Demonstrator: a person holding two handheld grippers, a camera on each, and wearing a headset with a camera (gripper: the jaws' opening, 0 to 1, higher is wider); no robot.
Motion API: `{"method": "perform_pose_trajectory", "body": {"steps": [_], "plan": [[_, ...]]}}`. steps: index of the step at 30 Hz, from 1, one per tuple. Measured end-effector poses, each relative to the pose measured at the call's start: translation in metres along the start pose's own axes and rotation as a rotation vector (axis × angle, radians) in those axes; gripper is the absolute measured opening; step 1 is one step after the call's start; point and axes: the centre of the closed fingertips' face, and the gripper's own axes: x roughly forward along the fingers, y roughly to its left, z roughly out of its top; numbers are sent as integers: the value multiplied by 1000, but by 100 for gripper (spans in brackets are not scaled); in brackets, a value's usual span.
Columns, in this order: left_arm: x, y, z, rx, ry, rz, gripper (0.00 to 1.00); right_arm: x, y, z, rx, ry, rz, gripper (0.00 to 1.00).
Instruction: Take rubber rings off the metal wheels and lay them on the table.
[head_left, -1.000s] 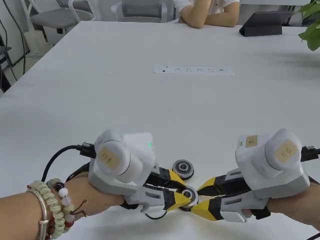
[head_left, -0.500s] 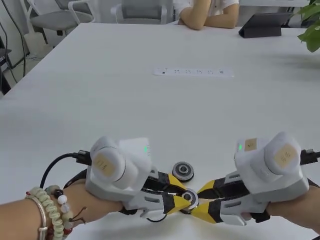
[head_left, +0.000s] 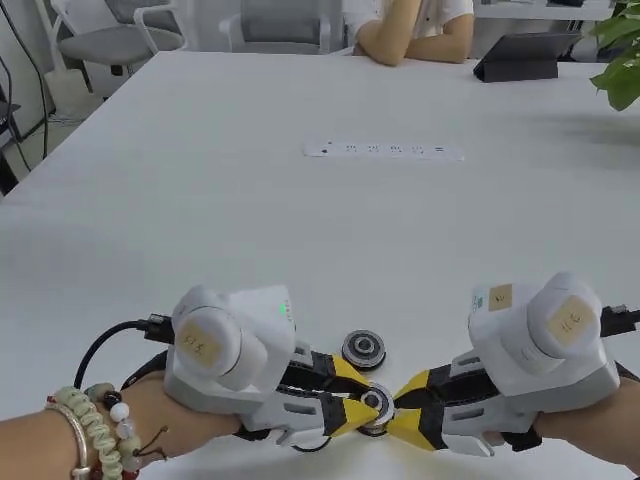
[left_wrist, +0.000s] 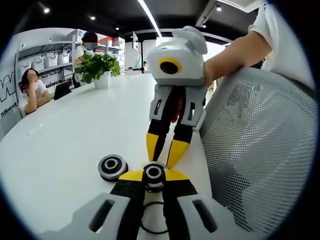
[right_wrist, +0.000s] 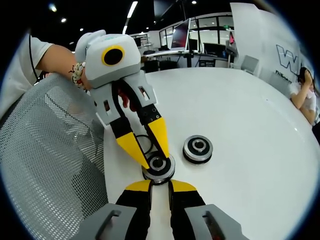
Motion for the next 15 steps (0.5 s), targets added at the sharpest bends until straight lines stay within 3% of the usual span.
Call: {"method": "perform_pose_trajectory", "body": {"steps": [15], "plan": [[0,1,0,-1,-4,9,7,0,-6,0,-41,13,-32,0]]}}
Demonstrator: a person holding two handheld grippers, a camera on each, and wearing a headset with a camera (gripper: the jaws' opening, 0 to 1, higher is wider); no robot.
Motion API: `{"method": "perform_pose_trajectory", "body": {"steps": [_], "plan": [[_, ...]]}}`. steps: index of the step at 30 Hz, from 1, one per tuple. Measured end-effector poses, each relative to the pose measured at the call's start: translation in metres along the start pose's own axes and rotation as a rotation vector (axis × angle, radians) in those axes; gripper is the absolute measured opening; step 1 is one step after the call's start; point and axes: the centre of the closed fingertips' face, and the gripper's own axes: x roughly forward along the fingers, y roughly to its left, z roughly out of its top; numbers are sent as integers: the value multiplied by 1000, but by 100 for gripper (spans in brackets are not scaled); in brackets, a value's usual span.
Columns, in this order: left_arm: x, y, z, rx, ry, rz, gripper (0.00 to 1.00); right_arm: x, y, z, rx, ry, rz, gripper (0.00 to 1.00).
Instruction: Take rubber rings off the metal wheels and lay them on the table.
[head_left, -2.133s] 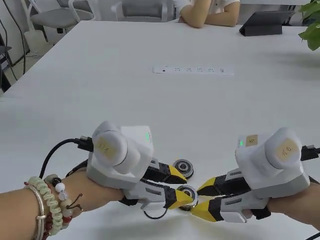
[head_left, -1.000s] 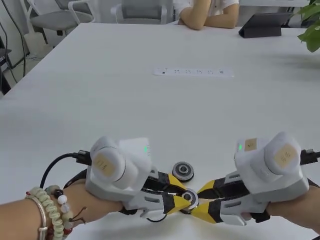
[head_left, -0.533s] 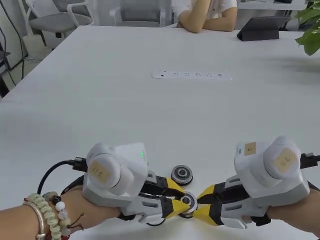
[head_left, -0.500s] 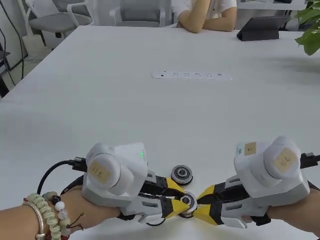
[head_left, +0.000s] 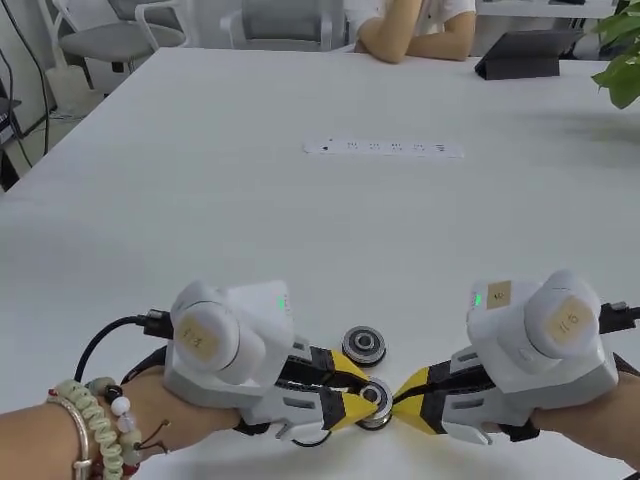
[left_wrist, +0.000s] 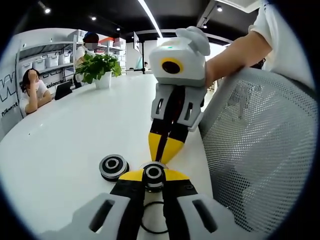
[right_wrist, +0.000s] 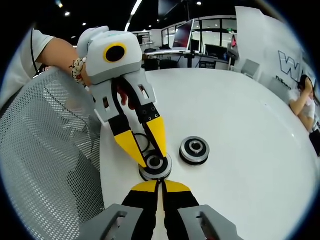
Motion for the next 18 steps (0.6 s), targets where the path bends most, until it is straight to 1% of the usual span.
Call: {"method": "perform_pose_trajectory", "body": {"steps": [2,3,8,10,12,15,16,18], "plan": [[0,0,0,1,0,0,7,0,-1,0,42,0,3,0],[0,0,0,1,-1,0,7,0,-1,0,80,-4,7,0],[0,0,0,5,-2,0,7,0,-4,-1,215,-22,22,0],[0,0,0,6,-3,-1,7,-1,-4,-2,299,-26,31,0],[0,0,0,6,-5,0,7,-2,-7,-2,406,-35,36,0],[0,1,0,7,-5,2,7,-4,-9,-1,458,-50,45,0],[0,1,0,7,-5,2,7,-4,-8,-1,489,-48,52,0],[0,1,0,7,-4,2,7,-4,-8,-2,504,-44,54,0]]}}
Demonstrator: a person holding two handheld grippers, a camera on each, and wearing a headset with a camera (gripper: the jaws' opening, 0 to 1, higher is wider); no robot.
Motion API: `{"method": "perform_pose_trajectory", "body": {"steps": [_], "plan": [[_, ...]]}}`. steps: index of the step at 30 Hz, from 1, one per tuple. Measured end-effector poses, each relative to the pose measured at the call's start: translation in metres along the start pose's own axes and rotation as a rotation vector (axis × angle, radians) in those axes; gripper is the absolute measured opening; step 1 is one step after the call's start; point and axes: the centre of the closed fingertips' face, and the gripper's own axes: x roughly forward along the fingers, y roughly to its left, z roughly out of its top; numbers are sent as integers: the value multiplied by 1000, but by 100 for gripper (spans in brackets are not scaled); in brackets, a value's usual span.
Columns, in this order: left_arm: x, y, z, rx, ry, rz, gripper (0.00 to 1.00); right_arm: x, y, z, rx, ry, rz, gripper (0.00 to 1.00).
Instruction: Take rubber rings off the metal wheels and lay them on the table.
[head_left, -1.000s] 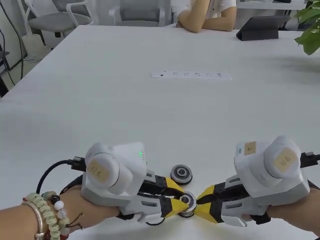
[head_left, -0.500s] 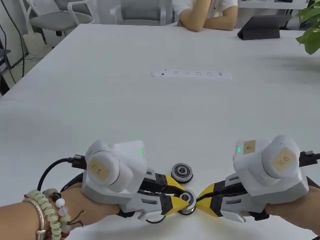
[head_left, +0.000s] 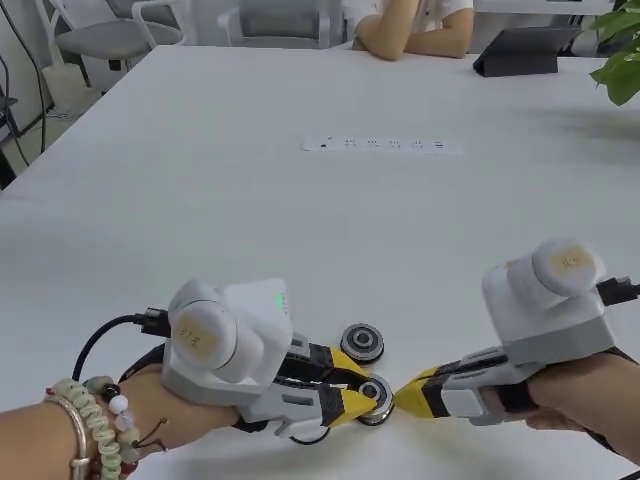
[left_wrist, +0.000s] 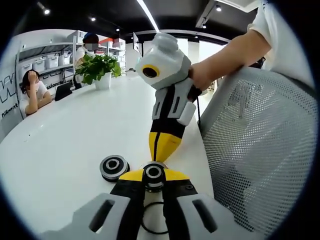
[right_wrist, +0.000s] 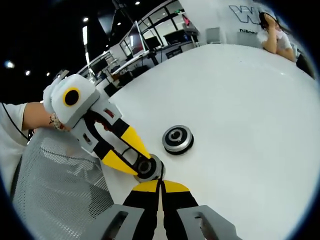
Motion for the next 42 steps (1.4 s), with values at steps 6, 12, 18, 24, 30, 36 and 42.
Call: {"method": "perform_pose_trajectory", "body": {"steps": [6,12,18,24,30,36,42], "plan": [[0,0,0,1,1,0,7,-1,0,0,115,-3,8,0],[0,0,0,2,1,0,7,-3,4,1,168,-13,25,0],[0,0,1,2,1,0,7,-8,5,8,235,-62,54,0],[0,0,1,1,1,-1,7,-7,7,8,216,-57,55,0],[0,-1,1,1,0,-2,7,-7,8,9,210,-58,66,0],[0,-1,1,0,0,-1,7,-7,10,9,226,-62,76,0],[0,-1,1,1,3,-4,7,-7,13,11,214,-65,85,0]]}}
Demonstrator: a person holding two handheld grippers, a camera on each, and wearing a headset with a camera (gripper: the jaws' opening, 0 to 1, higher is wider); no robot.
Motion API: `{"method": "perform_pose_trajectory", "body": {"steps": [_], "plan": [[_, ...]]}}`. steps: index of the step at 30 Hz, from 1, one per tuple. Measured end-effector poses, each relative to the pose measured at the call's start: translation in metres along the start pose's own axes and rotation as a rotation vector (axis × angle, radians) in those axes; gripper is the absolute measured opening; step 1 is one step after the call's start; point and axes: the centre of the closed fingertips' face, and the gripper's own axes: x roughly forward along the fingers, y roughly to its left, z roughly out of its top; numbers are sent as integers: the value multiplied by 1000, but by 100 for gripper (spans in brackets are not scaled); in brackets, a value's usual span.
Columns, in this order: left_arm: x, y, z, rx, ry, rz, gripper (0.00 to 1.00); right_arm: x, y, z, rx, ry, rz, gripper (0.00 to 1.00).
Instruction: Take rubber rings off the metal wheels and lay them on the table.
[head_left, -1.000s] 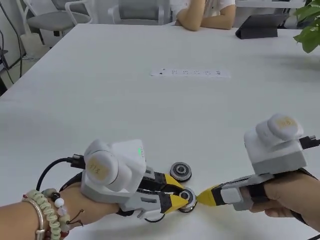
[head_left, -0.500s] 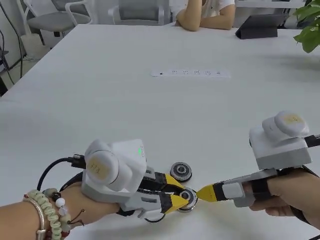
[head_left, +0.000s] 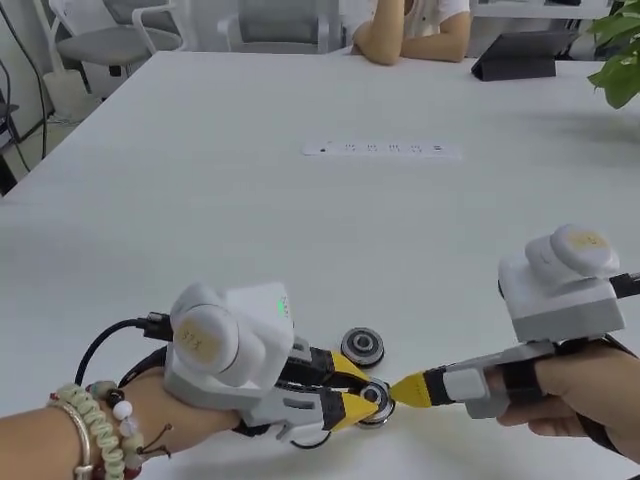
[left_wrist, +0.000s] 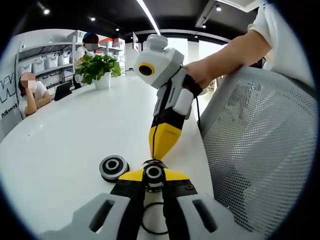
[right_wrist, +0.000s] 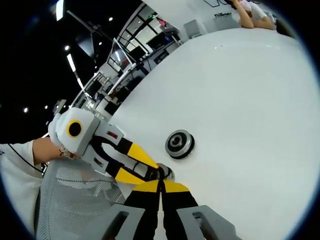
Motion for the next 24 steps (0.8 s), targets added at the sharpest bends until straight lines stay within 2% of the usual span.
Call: {"method": "perform_pose_trajectory", "body": {"steps": [24], "plan": [[0,1,0,-9,-10,1,7,2,8,4,-6,-16,46,0]]}}
